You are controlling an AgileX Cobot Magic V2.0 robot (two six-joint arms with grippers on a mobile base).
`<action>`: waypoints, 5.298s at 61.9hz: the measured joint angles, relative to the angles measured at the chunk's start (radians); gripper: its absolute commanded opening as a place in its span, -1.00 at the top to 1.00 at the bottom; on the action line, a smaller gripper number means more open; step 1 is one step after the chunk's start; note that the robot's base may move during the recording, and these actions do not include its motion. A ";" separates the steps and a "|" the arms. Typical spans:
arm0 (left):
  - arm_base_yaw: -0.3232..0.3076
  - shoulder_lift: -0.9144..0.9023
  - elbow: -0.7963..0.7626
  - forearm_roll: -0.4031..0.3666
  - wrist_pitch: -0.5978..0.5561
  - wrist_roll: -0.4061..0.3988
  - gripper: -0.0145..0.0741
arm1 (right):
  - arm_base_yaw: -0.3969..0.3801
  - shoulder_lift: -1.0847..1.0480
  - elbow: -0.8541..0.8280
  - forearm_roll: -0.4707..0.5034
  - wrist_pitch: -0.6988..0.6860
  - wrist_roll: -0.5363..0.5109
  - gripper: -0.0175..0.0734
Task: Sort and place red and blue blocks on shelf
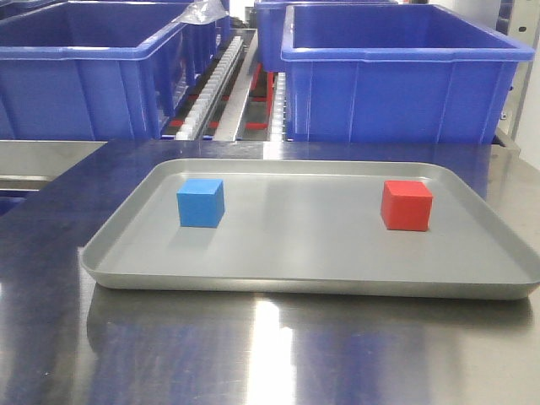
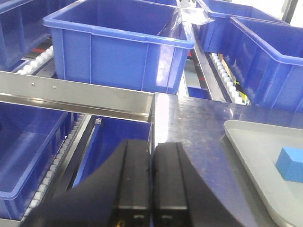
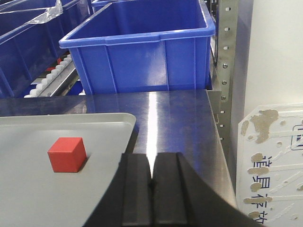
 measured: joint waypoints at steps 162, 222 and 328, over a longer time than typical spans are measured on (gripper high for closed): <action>0.000 0.000 0.000 0.000 0.000 0.000 0.39 | 0.000 0.960 -0.690 0.000 0.380 0.000 -0.50; 0.000 0.000 0.000 0.000 0.000 0.000 0.39 | 0.147 1.257 -0.967 0.163 0.602 0.000 -0.55; 0.000 0.000 0.000 0.000 0.000 0.000 0.39 | 0.288 1.705 -1.128 0.105 0.530 0.000 -0.52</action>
